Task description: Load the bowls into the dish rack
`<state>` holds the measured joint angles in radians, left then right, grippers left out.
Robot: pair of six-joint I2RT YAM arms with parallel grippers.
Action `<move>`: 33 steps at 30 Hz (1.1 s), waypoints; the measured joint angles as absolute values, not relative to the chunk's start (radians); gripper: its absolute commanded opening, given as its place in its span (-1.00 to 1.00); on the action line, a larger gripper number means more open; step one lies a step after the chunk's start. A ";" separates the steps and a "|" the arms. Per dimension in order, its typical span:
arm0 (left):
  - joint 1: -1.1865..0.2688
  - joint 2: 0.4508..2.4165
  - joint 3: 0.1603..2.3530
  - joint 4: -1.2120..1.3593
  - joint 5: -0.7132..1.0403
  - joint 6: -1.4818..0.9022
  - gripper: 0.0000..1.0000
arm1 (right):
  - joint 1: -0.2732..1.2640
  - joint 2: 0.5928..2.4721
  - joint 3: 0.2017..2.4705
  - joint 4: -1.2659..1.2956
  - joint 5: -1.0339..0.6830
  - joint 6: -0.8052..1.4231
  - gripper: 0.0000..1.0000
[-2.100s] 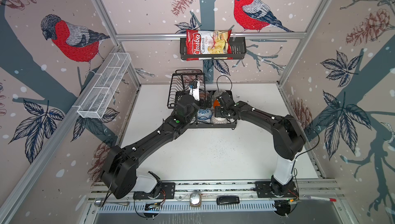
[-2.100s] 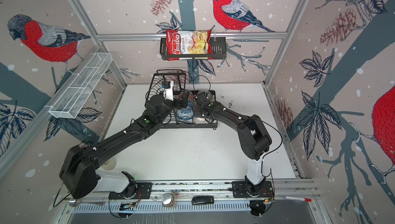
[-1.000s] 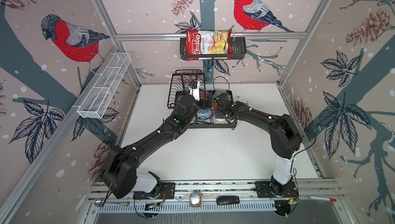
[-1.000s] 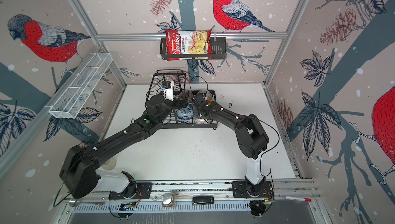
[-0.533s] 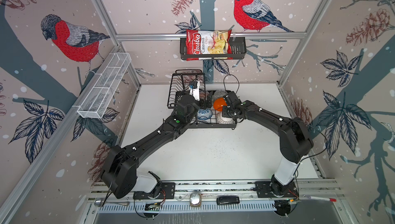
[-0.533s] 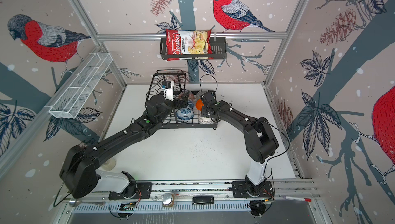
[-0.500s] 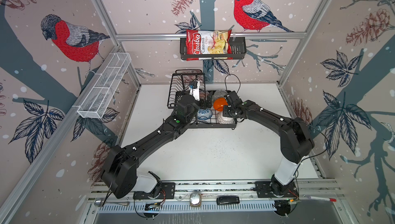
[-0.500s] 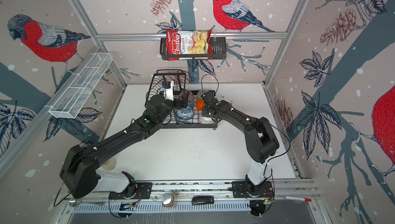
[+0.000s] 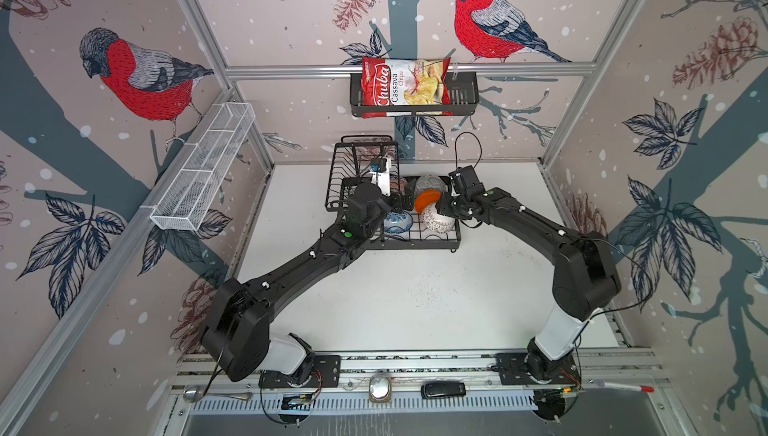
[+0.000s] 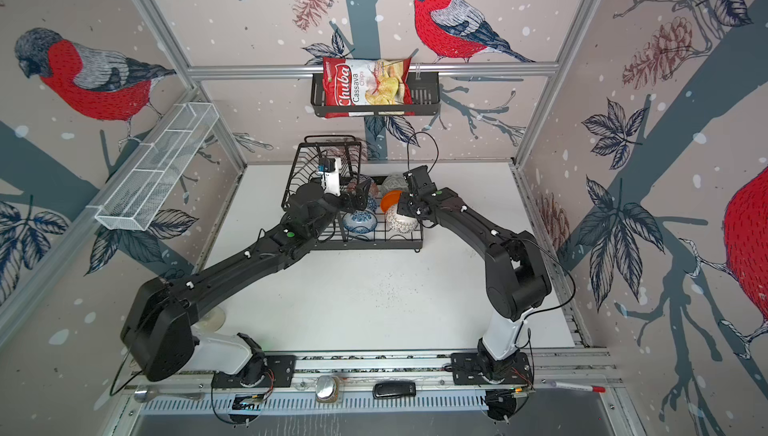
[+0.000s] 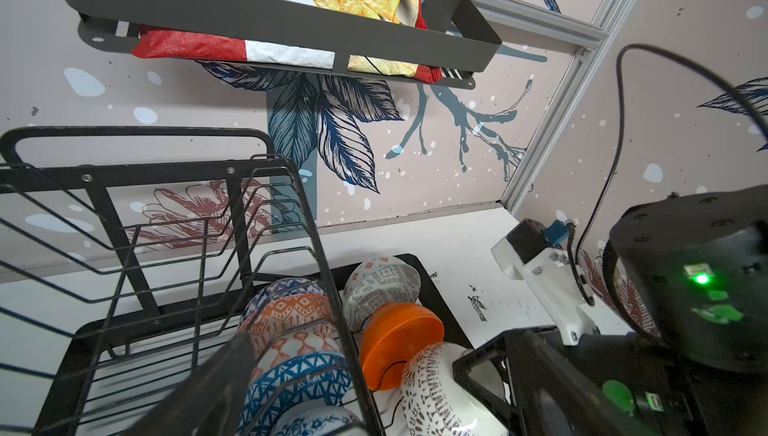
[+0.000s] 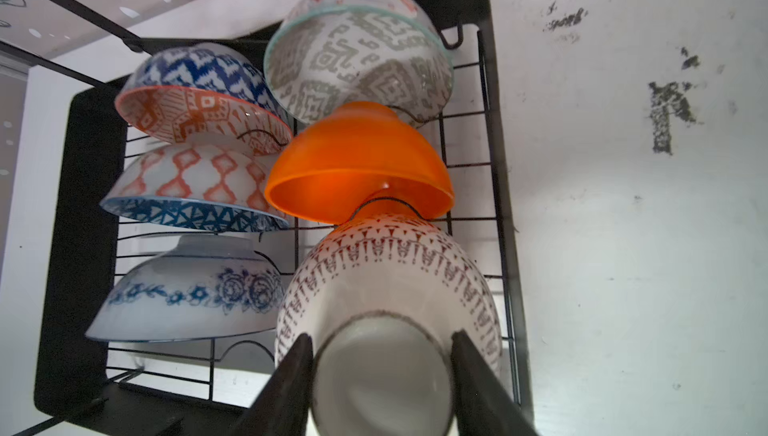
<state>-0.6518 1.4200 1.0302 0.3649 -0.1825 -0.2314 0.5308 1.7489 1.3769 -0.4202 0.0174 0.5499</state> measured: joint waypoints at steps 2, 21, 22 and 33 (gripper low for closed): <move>-0.652 1.426 1.034 0.361 -0.176 -0.232 0.96 | 0.526 1.739 1.381 -0.421 0.007 0.550 -0.56; -0.657 1.468 1.216 0.279 0.027 -0.392 0.96 | 0.478 1.699 1.348 -0.421 -0.032 0.550 -0.60; -0.658 1.470 1.224 0.271 0.040 -0.407 0.96 | 0.477 1.698 1.346 -0.420 -0.035 0.550 -0.61; -0.741 1.517 1.284 0.254 0.160 -0.721 0.96 | 0.437 1.679 1.337 -0.412 -0.086 0.553 -0.63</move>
